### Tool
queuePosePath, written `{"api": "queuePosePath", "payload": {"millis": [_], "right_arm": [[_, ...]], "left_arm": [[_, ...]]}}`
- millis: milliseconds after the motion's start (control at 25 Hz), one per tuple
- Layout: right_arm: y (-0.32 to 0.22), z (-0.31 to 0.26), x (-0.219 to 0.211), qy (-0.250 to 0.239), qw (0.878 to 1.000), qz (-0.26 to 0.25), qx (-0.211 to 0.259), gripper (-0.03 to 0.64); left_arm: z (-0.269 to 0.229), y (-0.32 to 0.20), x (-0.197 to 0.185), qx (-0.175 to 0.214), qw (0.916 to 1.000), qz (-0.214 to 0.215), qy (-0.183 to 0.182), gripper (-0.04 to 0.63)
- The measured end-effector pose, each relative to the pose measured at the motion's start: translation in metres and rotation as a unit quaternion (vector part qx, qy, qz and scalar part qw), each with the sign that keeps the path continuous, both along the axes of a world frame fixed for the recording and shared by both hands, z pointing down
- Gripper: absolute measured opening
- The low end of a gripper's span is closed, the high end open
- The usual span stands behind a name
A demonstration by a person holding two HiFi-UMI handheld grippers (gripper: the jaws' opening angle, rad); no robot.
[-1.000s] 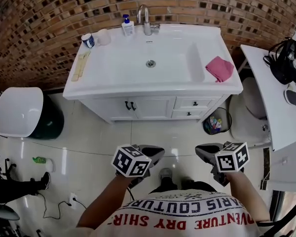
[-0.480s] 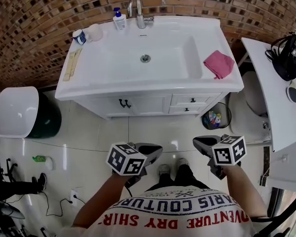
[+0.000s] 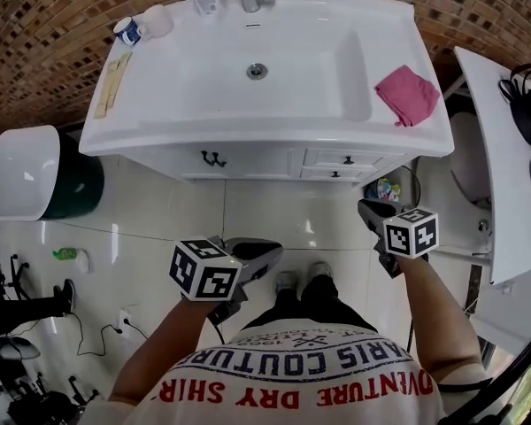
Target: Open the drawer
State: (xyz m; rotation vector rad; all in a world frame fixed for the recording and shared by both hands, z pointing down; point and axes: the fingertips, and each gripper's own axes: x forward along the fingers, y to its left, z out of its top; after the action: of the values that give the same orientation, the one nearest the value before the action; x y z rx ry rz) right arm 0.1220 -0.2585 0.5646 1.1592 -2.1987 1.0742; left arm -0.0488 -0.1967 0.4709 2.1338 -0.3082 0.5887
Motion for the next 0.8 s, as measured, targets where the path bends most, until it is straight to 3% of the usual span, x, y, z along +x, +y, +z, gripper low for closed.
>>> {"api": "queuePosePath", "payload": {"millis": [200,400,560,640,800], "right_arm": [[-0.037,0.056,0.018,-0.005,0.999,0.03,-0.015,0.002],[-0.063,0.112,0.032,0.007,0.997,0.067,-0.041,0.051],[-0.087,0.146,0.042,0.017,0.993,0.114,-0.04,0.114],[-0.097,0.16,0.047,0.022,0.989,0.142,-0.041,0.176],[-0.108,0.179,0.056,0.048,0.984,0.17,-0.027,0.238]], "left_arm": [[0.025,-0.002,-0.003,-0.032,0.9991,-0.029,-0.004,-0.018],[0.054,-0.009,-0.001,-0.04,0.9984,-0.041,-0.001,-0.018],[0.078,-0.013,0.006,-0.048,0.9976,-0.048,0.01,-0.018],[0.089,-0.015,0.006,-0.047,0.9977,-0.048,0.006,-0.018],[0.11,-0.012,0.009,-0.041,0.9981,-0.046,-0.001,-0.018]]}}
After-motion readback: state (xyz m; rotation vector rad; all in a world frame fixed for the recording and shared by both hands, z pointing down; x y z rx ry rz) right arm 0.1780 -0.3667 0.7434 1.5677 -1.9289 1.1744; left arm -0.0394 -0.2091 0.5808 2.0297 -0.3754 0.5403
